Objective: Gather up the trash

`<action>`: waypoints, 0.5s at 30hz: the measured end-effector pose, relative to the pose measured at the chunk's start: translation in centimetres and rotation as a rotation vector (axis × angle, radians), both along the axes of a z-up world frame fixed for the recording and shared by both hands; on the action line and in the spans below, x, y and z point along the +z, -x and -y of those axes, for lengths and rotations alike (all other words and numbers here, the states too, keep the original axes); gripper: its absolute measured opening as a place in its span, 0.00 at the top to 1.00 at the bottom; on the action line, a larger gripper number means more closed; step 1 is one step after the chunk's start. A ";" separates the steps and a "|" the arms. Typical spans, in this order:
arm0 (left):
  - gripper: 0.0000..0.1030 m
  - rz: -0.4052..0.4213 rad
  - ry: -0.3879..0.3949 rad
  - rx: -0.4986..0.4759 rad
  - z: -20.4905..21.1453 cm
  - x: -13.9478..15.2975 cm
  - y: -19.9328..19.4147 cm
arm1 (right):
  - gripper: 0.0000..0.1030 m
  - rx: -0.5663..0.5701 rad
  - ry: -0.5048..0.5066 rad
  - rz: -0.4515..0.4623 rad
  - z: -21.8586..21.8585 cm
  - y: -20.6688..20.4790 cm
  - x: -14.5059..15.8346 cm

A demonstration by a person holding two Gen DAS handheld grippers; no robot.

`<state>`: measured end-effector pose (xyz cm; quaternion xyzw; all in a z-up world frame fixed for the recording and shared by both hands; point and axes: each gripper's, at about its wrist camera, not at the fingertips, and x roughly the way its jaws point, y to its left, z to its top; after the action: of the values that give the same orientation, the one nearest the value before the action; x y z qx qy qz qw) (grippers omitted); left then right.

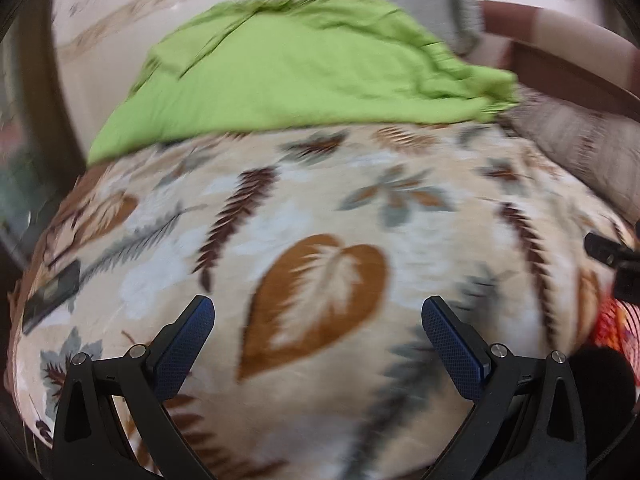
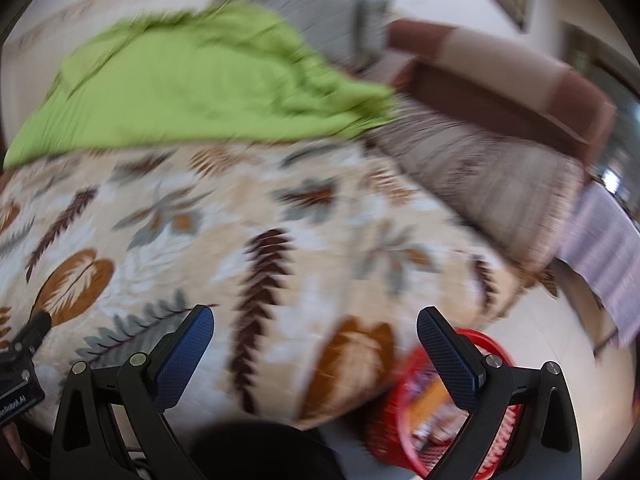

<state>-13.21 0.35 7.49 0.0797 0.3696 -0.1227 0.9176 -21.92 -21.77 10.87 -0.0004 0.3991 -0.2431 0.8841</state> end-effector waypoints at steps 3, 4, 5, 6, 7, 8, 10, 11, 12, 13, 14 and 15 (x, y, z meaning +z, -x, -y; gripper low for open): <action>0.00 -0.069 -0.008 0.110 -1.9 -1.6 -3.5 | 0.00 0.050 -0.053 -0.077 -1.1 -5.2 -2.8; 0.00 -0.076 -0.047 0.166 -2.2 -2.4 -4.7 | 0.00 0.057 -0.077 -0.100 -1.5 -7.1 -4.0; 0.00 -0.078 -0.080 0.201 -2.3 -2.8 -5.3 | 0.00 0.070 -0.098 -0.116 -1.8 -8.9 -5.2; 0.00 -0.095 -0.098 0.218 -2.4 -3.5 -6.3 | 0.00 0.076 -0.104 -0.150 -2.1 -10.9 -6.6; 0.00 -0.130 -0.089 0.215 -2.4 -4.1 -7.4 | 0.00 0.070 -0.118 -0.181 -2.3 -12.4 -7.7; 0.00 -0.154 -0.077 0.215 -2.4 -4.5 -8.1 | 0.01 0.068 -0.149 -0.195 -2.3 -13.9 -8.7; 0.00 -0.221 -0.027 0.206 -2.7 -5.4 -9.9 | 0.02 0.067 -0.178 -0.220 -2.5 -16.8 -10.5; 0.00 -0.250 -0.010 0.202 -2.8 -5.9 -10.7 | 0.02 0.060 -0.186 -0.223 -2.6 -17.8 -11.0; 0.00 -0.247 -0.016 0.211 -2.7 -6.2 -11.2 | 0.02 0.058 -0.194 -0.207 -2.8 -18.5 -11.3; 0.00 -0.228 -0.026 0.214 -2.6 -6.3 -11.5 | 0.01 0.056 -0.190 -0.176 -2.9 -19.1 -11.3; 0.00 -0.223 -0.026 0.205 -2.4 -6.5 -12.1 | 0.01 0.058 -0.178 -0.160 -3.0 -19.6 -11.4; 0.00 -0.233 -0.020 0.200 -2.3 -6.7 -12.6 | 0.01 0.062 -0.161 -0.154 -3.1 -20.1 -11.5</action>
<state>-0.60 2.65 0.82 0.0369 0.4808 -0.0355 0.8753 -1.80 -18.68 -0.65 0.0398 0.4838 -0.1820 0.8551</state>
